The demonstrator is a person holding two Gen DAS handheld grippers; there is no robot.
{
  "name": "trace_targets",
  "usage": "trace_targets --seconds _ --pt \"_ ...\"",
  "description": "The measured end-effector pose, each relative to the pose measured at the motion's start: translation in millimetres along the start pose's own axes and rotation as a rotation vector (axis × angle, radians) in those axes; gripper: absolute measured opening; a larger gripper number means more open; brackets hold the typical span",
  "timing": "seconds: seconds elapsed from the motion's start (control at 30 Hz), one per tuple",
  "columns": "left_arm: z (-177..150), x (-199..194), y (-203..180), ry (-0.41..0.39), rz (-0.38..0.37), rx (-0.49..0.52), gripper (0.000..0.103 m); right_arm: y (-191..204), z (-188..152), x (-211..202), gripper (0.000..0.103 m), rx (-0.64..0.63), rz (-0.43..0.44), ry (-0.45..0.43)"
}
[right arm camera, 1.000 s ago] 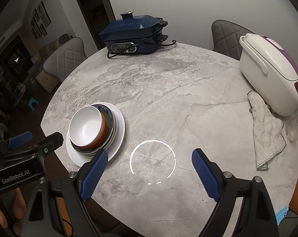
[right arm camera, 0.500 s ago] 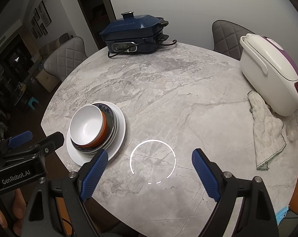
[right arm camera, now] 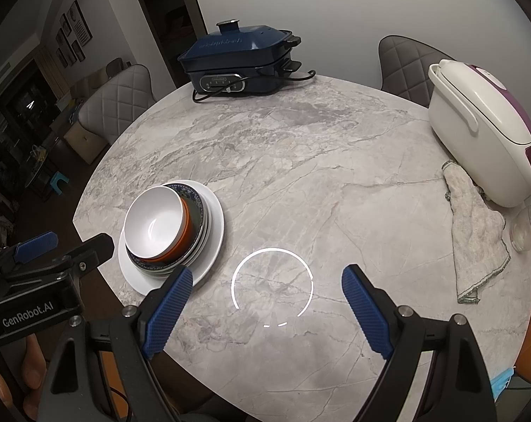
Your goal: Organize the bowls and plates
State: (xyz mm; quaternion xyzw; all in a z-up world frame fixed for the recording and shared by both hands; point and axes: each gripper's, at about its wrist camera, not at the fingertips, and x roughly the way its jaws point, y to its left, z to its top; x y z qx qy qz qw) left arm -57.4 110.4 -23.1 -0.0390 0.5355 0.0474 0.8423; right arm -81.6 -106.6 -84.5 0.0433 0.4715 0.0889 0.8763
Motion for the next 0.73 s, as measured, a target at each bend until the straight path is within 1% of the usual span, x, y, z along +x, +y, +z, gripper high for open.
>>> trace_targets --seconds 0.17,0.43,0.73 --pt "0.8 0.1 0.3 -0.003 0.002 0.001 0.102 0.0 0.3 0.5 0.089 -0.001 0.001 0.002" --pt "0.8 -1.3 1.8 -0.028 0.008 0.000 0.102 0.4 0.4 1.2 0.089 0.000 0.001 0.002" --pt "5.3 -1.8 -2.0 -0.033 0.001 0.000 0.102 1.0 -0.6 2.4 0.089 -0.002 0.002 0.006"
